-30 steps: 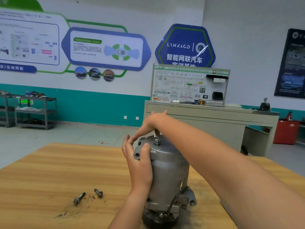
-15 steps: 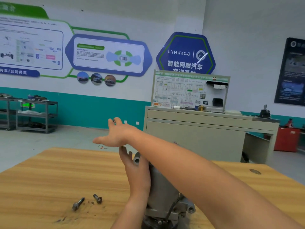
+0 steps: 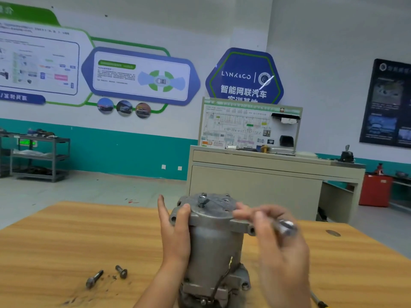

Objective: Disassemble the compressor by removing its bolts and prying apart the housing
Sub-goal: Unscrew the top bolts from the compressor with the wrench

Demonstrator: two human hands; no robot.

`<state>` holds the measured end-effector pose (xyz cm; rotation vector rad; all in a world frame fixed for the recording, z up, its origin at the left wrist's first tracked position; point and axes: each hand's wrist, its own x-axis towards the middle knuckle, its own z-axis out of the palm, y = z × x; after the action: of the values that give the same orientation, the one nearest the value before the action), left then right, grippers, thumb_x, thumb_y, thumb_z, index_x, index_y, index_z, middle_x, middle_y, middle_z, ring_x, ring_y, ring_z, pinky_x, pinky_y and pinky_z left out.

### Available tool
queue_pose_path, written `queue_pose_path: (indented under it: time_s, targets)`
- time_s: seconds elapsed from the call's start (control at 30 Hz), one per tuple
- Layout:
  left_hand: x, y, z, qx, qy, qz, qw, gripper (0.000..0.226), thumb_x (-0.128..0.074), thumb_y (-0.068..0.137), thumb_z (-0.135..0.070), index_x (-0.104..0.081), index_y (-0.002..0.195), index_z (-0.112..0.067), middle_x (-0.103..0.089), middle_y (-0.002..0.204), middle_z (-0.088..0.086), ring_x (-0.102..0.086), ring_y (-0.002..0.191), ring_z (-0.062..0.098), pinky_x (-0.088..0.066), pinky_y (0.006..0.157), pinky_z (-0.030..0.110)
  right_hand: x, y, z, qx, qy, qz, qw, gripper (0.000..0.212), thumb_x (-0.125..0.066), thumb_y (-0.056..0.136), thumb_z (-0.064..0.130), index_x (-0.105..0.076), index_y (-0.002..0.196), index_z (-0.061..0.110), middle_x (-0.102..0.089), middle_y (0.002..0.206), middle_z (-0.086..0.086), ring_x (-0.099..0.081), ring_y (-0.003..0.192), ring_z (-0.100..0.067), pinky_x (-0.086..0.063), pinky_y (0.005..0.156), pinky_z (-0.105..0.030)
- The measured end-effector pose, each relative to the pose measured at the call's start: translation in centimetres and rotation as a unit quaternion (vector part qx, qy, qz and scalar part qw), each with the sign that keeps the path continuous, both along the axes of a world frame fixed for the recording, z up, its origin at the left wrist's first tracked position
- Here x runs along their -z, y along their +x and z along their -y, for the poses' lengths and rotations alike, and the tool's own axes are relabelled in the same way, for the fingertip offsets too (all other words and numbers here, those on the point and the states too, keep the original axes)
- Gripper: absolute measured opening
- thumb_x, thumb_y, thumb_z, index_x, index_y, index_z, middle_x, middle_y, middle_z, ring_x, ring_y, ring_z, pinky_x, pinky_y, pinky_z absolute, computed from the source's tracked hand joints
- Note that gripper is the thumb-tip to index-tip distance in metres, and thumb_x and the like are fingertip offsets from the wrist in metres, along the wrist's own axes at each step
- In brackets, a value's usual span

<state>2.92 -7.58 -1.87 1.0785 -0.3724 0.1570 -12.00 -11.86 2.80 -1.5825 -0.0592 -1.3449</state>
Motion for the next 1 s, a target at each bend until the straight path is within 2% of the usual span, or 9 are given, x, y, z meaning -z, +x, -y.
queue_pose_path:
  time_s: [0.17, 0.3, 0.47, 0.57, 0.63, 0.7, 0.77, 0.87, 1.0]
  targets:
    - [-0.2, 0.0, 0.1, 0.001, 0.007, 0.002, 1.000, 0.062, -0.050, 0.093, -0.026, -0.021, 0.148, -0.029, -0.034, 0.148, 0.004, -0.037, 0.131, 0.022, -0.035, 0.107, 0.043, -2.5, 4.1, 8.5, 0.024, 0.153, -0.190, 0.969, 0.018, -0.047, 0.091, 0.013, -0.064, 0.096, 0.019, -0.072, 0.086, 0.008, -0.062, 0.094, -0.011, -0.037, 0.086, -0.030]
    - [-0.4, 0.1, 0.1, -0.001, -0.008, 0.005, 1.000, 0.056, -0.050, 0.093, -0.020, -0.030, 0.145, -0.022, -0.040, 0.132, -0.006, -0.043, 0.121, 0.014, -0.041, 0.093, 0.027, -6.2, 10.9, 11.5, -0.018, 0.130, -0.402, 0.906, 0.013, -0.055, 0.088, 0.018, -0.060, 0.095, 0.009, -0.063, 0.115, -0.003, -0.061, 0.089, -0.016, -0.040, 0.075, -0.033]
    - [-0.5, 0.4, 0.0, 0.016, -0.028, 0.007, 0.999, 0.038, -0.050, 0.093, -0.012, -0.048, 0.131, -0.018, -0.055, 0.109, -0.018, -0.058, 0.089, -0.005, -0.045, 0.065, 0.008, -9.4, 18.0, 7.5, 0.066, -0.237, -0.583, 0.775, 0.019, -0.042, 0.096, 0.018, -0.052, 0.084, 0.006, -0.050, 0.099, -0.008, -0.060, 0.104, -0.029, -0.044, 0.063, -0.035]
    - [-0.6, 0.4, 0.0, 0.025, -0.038, 0.013, 0.999, 0.030, -0.048, 0.093, -0.008, -0.053, 0.121, -0.017, -0.060, 0.101, -0.016, -0.062, 0.080, -0.012, -0.045, 0.061, 0.004, -9.8, 20.9, 2.5, 0.124, -0.467, -0.585, 0.652, 0.032, -0.032, 0.097, 0.007, -0.045, 0.125, -0.001, -0.045, 0.119, -0.013, -0.053, 0.105, -0.028, -0.047, 0.075, -0.028]
    - [-0.7, 0.4, -0.1, 0.021, -0.031, 0.022, 0.999, 0.024, -0.047, 0.093, -0.007, -0.059, 0.111, -0.016, -0.065, 0.097, -0.013, -0.062, 0.081, -0.008, -0.044, 0.063, 0.004, -9.3, 21.2, -0.9, 0.171, -0.576, -0.592, 0.537, 0.056, -0.028, 0.095, 0.006, -0.012, 0.148, 0.013, -0.035, 0.144, -0.010, -0.039, 0.126, -0.034, -0.030, 0.103, -0.056]
    - [-0.8, 0.3, -0.1, 0.010, -0.007, 0.030, 0.999, 0.019, -0.043, 0.093, -0.006, -0.061, 0.091, -0.014, -0.067, 0.076, -0.015, -0.059, 0.067, -0.001, -0.043, 0.055, 0.008, -8.8, 19.8, -4.2, 0.248, -0.663, -0.518, 0.481, 0.055, -0.029, 0.095, 0.013, -0.013, 0.148, 0.014, -0.045, 0.138, -0.006, -0.039, 0.128, -0.034, -0.005, 0.105, -0.068]
    - [-0.6, 0.3, -0.3, -0.002, 0.018, 0.030, 0.999, 0.019, -0.042, 0.095, -0.004, -0.059, 0.089, -0.011, -0.064, 0.071, -0.011, -0.054, 0.063, 0.003, -0.042, 0.051, 0.012, -8.1, 17.4, -6.5, 0.243, -0.696, -0.425, 0.525, 0.052, -0.034, 0.098, 0.032, -0.024, 0.145, 0.013, -0.053, 0.128, -0.003, -0.046, 0.122, -0.031, -0.001, 0.104, -0.065]
    - [0.1, 0.6, -0.4, -0.005, 0.056, 0.037, 0.998, 0.022, -0.041, 0.095, 0.003, -0.058, 0.108, 0.008, -0.060, 0.100, 0.006, -0.053, 0.076, 0.002, -0.043, 0.062, 0.015, -6.5, 12.2, -7.5, 0.124, -0.656, -0.302, 0.681, 0.059, -0.043, 0.091, 0.053, -0.036, 0.138, 0.016, -0.060, 0.119, -0.006, -0.054, 0.109, -0.026, -0.022, 0.104, -0.054]
    - [0.4, 0.9, -0.3, 0.041, 0.017, 0.027, 0.999, 0.026, -0.043, 0.095, -0.003, -0.056, 0.111, 0.013, -0.059, 0.110, -0.002, -0.054, 0.080, -0.023, -0.038, 0.065, -0.003, -1.5, 4.4, -5.1, -0.081, -0.389, -0.028, 0.917, 0.019, -0.063, 0.079, 0.035, -0.061, 0.082, 0.016, -0.060, 0.078, -0.004, -0.051, 0.079, -0.015, -0.038, 0.082, -0.030]
